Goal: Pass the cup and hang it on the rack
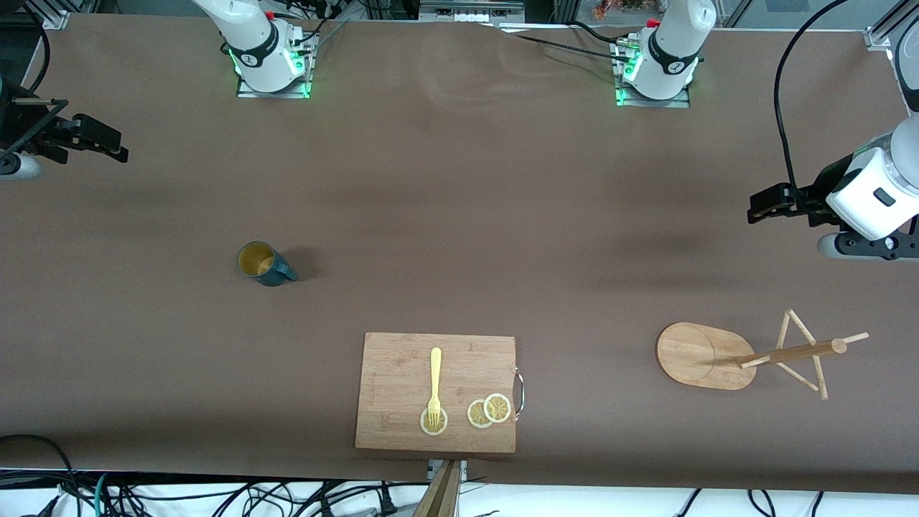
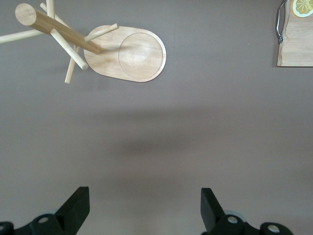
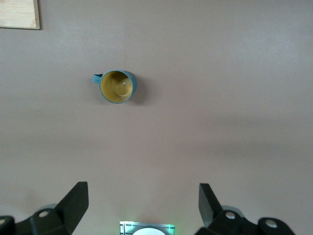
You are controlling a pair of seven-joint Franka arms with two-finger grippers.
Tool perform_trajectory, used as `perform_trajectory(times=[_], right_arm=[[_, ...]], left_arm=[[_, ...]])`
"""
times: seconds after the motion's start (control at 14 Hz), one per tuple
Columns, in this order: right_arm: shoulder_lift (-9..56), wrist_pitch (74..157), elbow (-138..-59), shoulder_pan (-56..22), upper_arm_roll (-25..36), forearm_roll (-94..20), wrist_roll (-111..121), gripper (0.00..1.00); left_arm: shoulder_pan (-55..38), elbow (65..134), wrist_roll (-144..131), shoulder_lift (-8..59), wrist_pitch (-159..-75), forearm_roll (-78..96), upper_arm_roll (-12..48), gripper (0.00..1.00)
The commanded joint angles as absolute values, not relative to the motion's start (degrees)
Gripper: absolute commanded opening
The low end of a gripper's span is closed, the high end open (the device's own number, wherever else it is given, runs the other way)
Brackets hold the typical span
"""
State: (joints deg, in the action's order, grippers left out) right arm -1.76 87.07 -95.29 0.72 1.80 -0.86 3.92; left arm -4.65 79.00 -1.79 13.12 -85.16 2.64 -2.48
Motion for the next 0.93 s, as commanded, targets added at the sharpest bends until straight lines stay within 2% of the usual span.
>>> perform_trajectory(times=[0.0, 0.85], right_arm=[[-2.6, 86.7, -95.6, 1.0, 1.4, -1.3, 3.1, 1.00], [-2.6, 86.6, -95.5, 1.0, 1.4, -1.2, 2.5, 1.00]], left_arm=[[-4.7, 77.1, -2.2, 13.9, -84.4, 2.7, -2.5, 1.00], [-4.6, 77.1, -2.1, 14.0, -84.4, 2.8, -2.5, 1.00]])
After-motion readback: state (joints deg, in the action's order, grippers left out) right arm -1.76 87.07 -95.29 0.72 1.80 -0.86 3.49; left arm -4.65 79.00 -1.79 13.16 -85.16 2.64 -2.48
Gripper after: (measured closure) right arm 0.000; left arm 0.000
